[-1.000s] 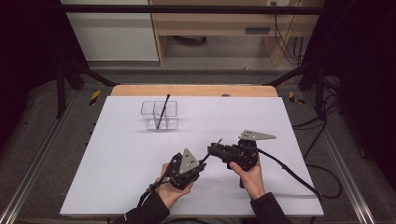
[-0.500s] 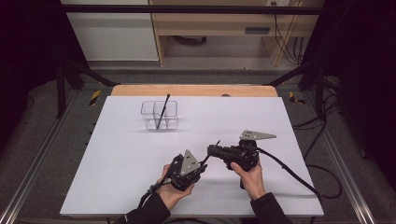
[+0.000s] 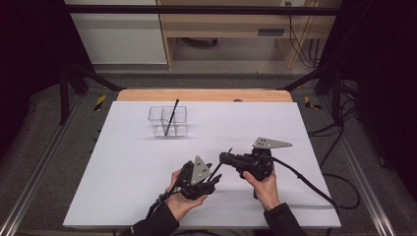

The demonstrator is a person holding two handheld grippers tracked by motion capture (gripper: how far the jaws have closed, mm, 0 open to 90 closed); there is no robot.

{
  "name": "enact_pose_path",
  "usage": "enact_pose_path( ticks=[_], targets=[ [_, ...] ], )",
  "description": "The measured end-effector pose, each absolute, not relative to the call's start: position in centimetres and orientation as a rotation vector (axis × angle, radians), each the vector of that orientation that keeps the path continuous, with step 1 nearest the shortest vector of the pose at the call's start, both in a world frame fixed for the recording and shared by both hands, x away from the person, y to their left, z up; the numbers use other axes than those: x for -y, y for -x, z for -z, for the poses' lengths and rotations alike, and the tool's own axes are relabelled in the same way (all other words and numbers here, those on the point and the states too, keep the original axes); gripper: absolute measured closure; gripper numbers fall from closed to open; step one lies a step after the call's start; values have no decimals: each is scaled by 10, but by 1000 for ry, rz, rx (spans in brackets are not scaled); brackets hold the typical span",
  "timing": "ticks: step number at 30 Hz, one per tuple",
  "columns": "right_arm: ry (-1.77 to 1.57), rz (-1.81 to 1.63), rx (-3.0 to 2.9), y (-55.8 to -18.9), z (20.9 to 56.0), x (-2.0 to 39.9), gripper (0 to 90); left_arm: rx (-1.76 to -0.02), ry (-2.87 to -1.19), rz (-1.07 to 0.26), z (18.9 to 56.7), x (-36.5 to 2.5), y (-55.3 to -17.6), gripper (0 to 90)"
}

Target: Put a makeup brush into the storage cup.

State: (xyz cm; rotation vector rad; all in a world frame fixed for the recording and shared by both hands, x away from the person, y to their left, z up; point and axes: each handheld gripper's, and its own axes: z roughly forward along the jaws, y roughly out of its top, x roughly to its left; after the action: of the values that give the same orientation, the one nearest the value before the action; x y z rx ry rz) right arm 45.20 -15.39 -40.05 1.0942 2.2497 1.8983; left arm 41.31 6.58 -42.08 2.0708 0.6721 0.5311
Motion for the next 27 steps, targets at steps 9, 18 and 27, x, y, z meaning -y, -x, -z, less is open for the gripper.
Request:
enact_pose_path(
  ticks=[9, 18, 27],
  targets=[
    [-1091, -1880, -2260, -453, 405, 150, 830, -658, -2064, -573, 411, -59, -415, 561],
    [-1081, -1895, -2258, -451, 403, 150, 830, -650, -2060, -569, 407, -50, -417, 688],
    [-1080, -1886, -2260, -451, 405, 149, 830, -668, -2049, -559, 407, -51, -418, 826]
  ],
)
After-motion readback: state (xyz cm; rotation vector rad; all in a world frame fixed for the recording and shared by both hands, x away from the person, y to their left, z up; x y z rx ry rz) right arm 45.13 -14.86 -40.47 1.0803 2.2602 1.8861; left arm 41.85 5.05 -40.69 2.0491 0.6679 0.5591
